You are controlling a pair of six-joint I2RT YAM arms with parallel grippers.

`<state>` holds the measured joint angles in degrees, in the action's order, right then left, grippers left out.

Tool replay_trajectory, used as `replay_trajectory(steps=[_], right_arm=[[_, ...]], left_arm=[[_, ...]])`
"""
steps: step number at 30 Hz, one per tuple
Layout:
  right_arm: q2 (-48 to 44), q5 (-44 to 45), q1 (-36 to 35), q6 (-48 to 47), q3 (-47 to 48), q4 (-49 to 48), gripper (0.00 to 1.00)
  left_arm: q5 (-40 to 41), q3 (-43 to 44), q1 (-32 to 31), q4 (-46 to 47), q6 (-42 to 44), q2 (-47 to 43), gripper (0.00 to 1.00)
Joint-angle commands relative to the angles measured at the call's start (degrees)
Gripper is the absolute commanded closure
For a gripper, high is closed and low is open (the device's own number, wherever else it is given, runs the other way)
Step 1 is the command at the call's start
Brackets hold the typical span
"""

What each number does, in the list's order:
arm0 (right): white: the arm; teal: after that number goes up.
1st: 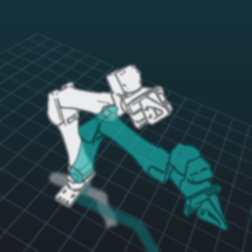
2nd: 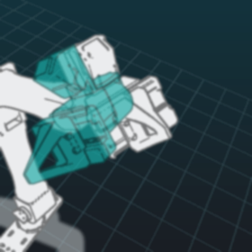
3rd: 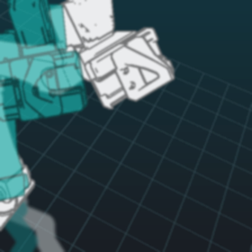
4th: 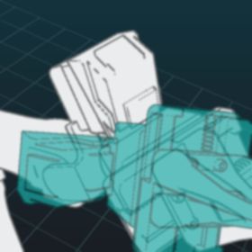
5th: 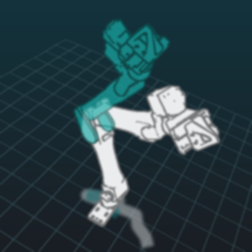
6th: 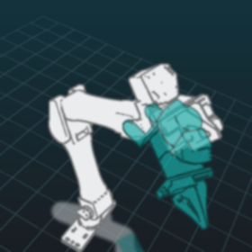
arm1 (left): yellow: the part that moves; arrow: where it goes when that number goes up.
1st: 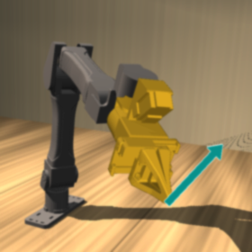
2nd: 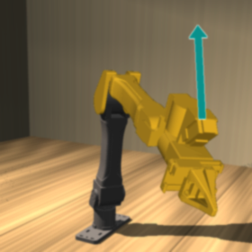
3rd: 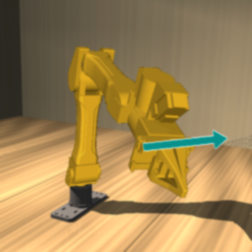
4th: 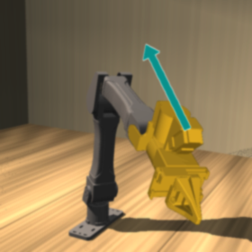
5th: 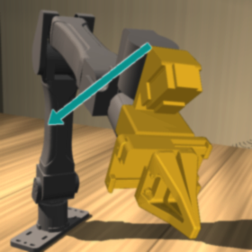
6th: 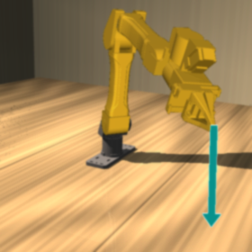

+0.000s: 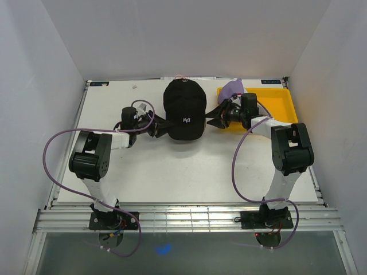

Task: Stack the hats

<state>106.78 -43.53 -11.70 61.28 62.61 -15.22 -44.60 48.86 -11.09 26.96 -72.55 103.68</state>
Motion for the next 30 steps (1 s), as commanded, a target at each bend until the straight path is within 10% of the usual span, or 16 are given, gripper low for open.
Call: replay_trajectory(steps=[1,10,30], right_arm=[[-2.45,2.03,-0.16,-3.34,2.87,2.56,0.49],[-2.63,5.47,-0.42,-6.78,5.59,7.93,0.5],[-0.17,16.54,-1.22,-14.87,14.11,21.11,0.59]], left_arm=[[-0.48,1.32,0.28,-3.93,1.71,-0.67,0.6],[-2.16,3.96,0.11,-8.58,5.93,0.47,0.39],[-2.07,9.58,-1.3,-16.15,9.97,4.86,0.51]])
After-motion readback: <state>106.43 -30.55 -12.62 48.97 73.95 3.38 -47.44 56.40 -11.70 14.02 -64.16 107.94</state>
